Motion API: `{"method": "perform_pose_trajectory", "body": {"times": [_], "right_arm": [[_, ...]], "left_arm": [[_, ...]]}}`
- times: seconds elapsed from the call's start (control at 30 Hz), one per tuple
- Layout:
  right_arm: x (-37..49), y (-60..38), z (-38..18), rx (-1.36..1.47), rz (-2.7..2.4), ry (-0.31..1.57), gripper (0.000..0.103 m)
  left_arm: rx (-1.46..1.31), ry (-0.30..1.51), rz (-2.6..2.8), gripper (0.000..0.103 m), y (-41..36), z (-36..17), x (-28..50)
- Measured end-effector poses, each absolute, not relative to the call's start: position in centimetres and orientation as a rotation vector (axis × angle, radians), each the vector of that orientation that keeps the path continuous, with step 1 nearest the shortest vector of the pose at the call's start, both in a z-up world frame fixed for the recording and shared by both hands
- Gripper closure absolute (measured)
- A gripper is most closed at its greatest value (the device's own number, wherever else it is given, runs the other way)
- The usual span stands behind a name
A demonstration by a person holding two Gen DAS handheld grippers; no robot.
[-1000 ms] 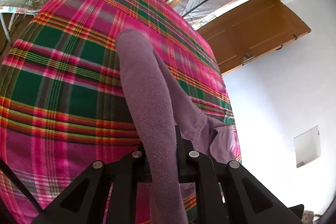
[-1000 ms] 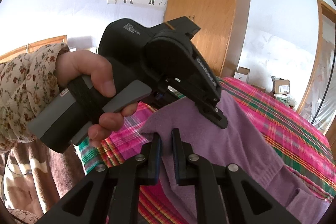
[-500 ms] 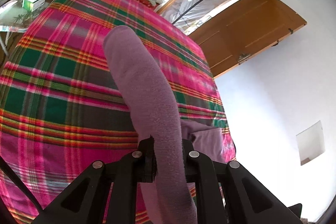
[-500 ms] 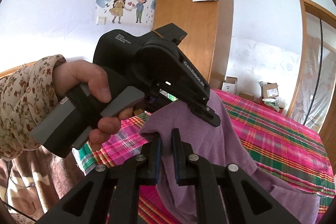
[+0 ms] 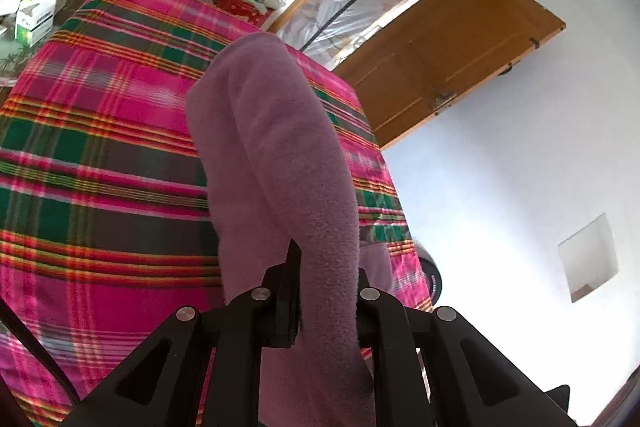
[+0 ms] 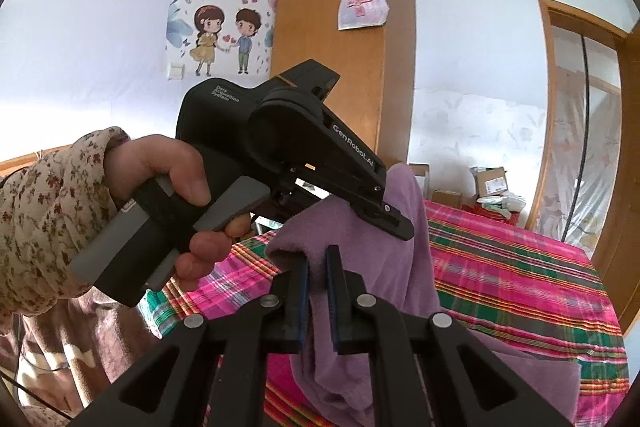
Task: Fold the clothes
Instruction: 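Lift the gripped purple edge with both grippers and fold it over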
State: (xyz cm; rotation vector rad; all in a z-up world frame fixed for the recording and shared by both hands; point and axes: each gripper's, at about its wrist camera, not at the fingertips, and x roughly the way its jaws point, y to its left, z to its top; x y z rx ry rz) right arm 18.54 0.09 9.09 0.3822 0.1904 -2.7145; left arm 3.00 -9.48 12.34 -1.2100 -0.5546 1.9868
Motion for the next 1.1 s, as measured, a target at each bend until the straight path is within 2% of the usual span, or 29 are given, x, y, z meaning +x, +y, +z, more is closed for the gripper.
{"method": "perform_pose_trajectory", "body": {"times": [0.47, 1.1], "right_arm": [[20.5, 5.6, 9.3, 0.371, -2.81, 0.123, 0.095], [22.1, 13.6, 7.3, 0.491, -2.953, 0.02, 0.097]], "left_arm": [[-1.225, -0.528, 1.921, 0.091, -2.8, 12.6, 4.1], [-1.312, -0.491, 1.789, 0.091, 6.0, 9.8, 3.8]]}}
